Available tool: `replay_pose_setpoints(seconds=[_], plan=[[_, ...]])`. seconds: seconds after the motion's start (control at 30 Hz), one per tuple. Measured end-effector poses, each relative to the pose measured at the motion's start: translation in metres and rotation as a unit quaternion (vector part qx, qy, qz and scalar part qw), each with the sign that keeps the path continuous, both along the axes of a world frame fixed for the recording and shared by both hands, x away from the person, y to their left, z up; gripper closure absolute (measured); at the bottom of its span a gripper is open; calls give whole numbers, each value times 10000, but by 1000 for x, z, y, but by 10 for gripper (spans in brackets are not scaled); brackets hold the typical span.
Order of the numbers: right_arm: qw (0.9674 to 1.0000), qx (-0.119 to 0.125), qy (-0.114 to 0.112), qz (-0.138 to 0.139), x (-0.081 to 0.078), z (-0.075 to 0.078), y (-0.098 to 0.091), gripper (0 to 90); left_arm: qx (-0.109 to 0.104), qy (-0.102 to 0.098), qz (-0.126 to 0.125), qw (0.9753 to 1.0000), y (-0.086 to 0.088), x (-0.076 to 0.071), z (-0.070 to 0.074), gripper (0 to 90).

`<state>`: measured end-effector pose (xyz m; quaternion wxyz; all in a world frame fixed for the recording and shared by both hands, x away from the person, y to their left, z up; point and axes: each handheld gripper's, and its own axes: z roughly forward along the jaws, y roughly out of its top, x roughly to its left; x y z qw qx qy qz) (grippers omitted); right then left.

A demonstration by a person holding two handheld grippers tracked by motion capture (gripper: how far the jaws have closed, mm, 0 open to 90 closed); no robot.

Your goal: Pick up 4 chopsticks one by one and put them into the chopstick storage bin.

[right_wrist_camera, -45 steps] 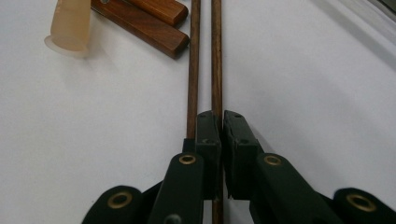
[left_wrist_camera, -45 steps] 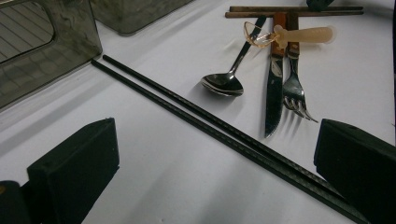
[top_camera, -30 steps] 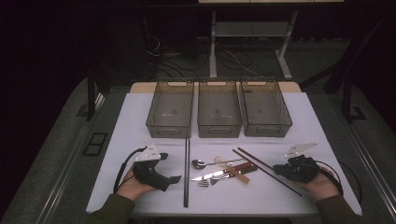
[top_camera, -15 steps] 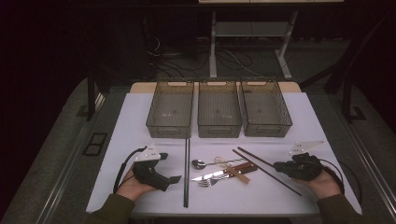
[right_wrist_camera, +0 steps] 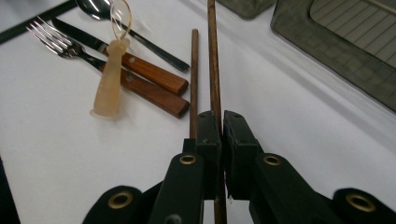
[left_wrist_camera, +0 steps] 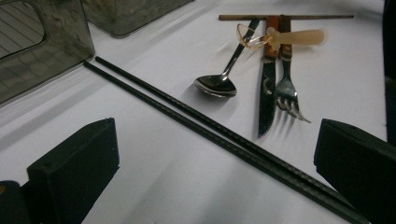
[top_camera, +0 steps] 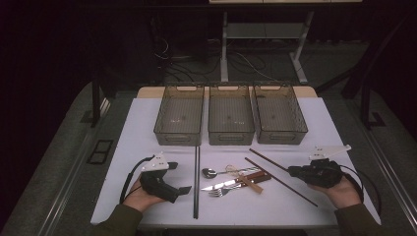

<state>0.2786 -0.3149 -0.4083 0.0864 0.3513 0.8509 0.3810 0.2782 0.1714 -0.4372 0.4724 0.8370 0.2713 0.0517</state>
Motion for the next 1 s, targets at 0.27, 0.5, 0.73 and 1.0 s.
replay_pose_setpoints(seconds=[0.27, 0.5, 0.73, 1.0], plan=[[9999, 159, -58, -1, 2, 6, 4, 856, -45, -59, -61, 10000, -1, -3, 1, 0], [9996, 263, -101, 14, 7, 12, 12, 856, -93, -4, -51, 9999, -2, -2, 0, 0], [9991, 385, -150, 89, 11, 19, 22, 856, 25, 40, -78, 10000, -6, -3, -1, 0], [9989, 411, -162, 152, 17, 23, 31, 856, 79, 53, -119, 9999, -7, -3, -3, 0]])
